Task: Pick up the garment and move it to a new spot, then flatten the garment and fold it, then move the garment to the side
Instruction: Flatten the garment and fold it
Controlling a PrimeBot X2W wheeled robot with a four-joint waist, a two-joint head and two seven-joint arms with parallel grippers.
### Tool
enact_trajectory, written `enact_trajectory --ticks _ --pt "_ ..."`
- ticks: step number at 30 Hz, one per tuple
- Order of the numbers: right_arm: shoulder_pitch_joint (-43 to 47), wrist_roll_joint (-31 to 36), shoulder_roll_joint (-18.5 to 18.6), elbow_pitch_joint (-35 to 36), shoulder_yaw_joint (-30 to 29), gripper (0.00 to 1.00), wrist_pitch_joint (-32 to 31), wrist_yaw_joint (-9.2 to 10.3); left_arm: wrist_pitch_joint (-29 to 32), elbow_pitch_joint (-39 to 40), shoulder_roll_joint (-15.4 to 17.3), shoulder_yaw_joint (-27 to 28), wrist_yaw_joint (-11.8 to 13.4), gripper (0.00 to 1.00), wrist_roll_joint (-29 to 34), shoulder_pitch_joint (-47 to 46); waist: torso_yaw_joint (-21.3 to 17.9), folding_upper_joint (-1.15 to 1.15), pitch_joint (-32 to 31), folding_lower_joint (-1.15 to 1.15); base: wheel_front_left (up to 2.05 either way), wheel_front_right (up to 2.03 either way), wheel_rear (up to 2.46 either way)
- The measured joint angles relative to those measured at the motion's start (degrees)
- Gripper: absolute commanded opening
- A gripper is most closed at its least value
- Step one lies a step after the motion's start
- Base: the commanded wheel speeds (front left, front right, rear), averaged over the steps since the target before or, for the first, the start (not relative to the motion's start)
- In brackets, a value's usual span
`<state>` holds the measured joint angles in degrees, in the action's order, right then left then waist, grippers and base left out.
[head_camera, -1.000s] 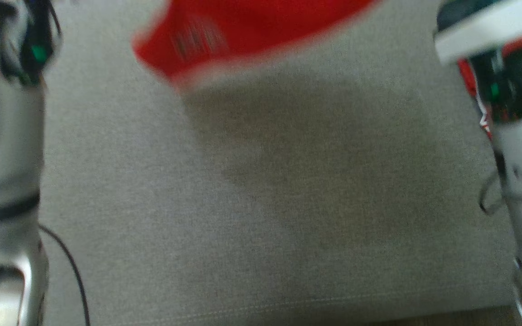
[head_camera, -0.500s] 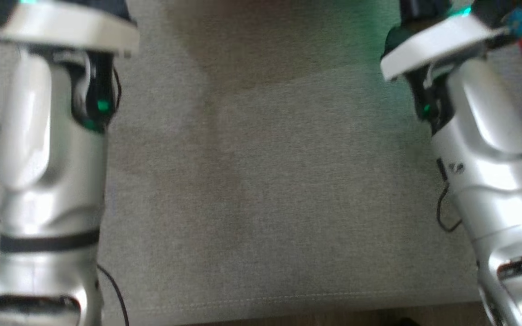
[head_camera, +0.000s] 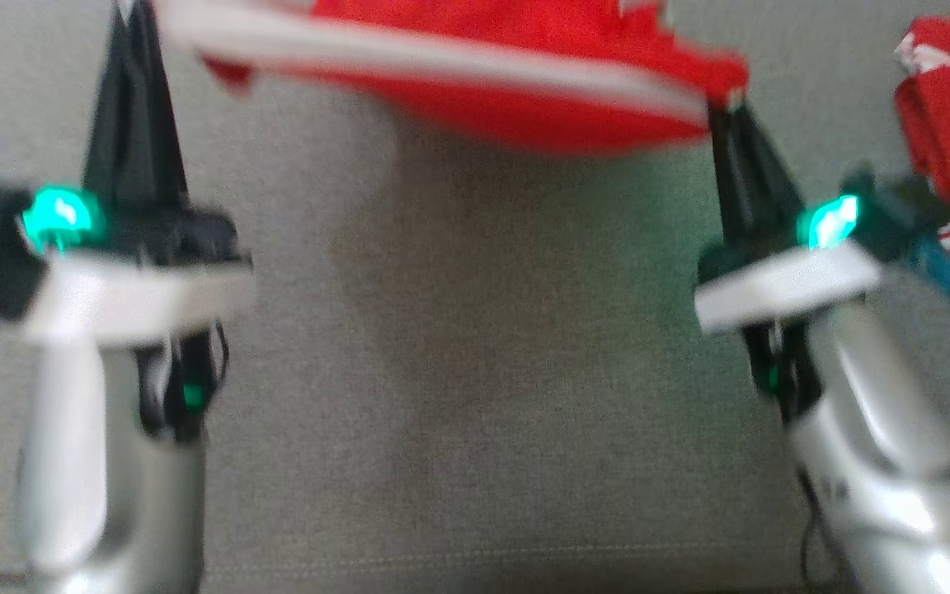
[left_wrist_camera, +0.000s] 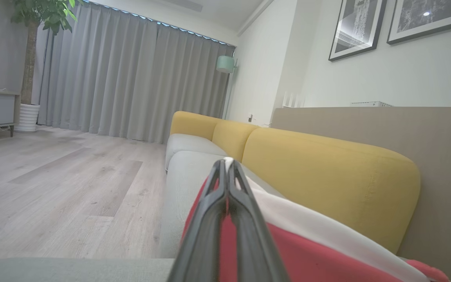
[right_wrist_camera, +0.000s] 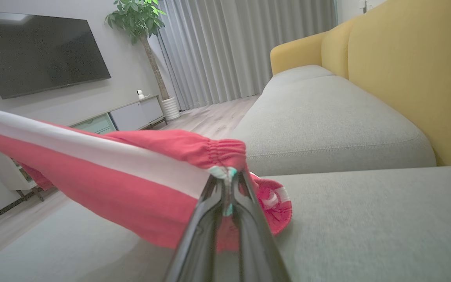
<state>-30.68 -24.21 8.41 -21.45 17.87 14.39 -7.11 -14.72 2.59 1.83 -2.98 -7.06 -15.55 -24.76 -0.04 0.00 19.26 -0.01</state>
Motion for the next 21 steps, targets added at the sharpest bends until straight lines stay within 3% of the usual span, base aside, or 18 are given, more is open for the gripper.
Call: enact_trajectory --ticks 6,12,16,21 --pt "16.2 -1.53 1.48 10.8 -1.24 0.0 -0.24 0.0 0.0 9.12 0.07 -2.07 0.66 0.0 0.1 13.93 0.46 0.0 -6.5 -0.01 0.0 0.0 0.0" --pt "30.67 -2.35 3.91 24.13 -4.46 0.0 -7.28 0.0 0.0 16.06 0.31 -4.61 3.13 0.0 -0.22 26.44 -0.19 0.0 -11.42 -0.02 0.0 0.0 0.0" --pt "36.53 -2.42 4.11 28.53 -6.09 0.0 -12.02 0.0 0.0 15.44 0.51 -5.58 3.91 0.0 -0.24 30.51 -1.52 0.0 -11.88 0.01 0.0 0.0 0.0" --pt "36.5 -3.91 2.54 27.03 -4.56 0.0 -14.49 0.0 0.0 9.66 0.62 -4.83 4.02 0.0 -1.01 29.84 -2.31 0.0 -10.71 0.02 0.0 0.0 0.0"
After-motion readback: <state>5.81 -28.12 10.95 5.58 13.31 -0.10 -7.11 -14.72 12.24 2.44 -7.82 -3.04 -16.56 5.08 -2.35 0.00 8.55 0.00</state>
